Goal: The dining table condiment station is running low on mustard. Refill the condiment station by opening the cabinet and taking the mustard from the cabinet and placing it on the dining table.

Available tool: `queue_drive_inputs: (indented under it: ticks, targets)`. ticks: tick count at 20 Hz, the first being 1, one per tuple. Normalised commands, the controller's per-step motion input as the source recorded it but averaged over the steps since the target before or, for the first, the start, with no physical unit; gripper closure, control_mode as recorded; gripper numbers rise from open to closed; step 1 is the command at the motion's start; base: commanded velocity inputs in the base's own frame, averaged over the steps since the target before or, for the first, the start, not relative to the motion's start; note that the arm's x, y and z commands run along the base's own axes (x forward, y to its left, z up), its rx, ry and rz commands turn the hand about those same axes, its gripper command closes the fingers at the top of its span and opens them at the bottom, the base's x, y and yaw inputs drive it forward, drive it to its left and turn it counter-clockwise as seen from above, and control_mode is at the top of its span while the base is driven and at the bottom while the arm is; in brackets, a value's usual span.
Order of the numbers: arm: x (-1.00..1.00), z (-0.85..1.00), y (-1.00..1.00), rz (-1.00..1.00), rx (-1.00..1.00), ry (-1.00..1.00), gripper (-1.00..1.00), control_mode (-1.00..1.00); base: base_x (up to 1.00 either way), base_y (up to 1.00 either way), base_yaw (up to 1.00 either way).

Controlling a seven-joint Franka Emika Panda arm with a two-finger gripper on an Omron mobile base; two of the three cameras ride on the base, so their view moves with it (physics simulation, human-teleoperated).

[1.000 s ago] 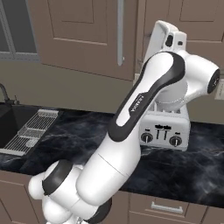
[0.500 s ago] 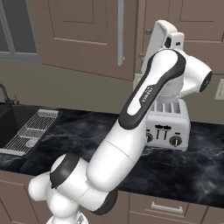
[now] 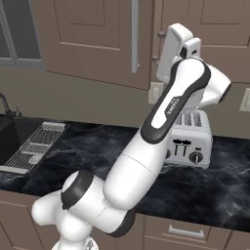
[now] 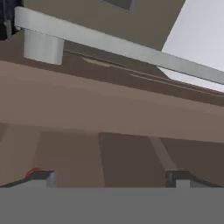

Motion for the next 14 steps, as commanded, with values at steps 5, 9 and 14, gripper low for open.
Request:
queue_drive_inputs:
  ticks: [5, 9, 14]
  targets:
    - [-0.30, 0.11, 0.58, 0.19, -0.14, -0.13, -1.00, -1.00, 0.00, 0.00, 0.00]
    - [-0.50, 0.14, 0.63, 0.25, -0.17, -0.05, -1.00, -1.00, 0.00, 0.00, 0.00]
    - [-0.88, 0.05, 0.63, 0.37, -0.17, 0.00, -1.00, -1.00, 0.00, 0.00, 0.00]
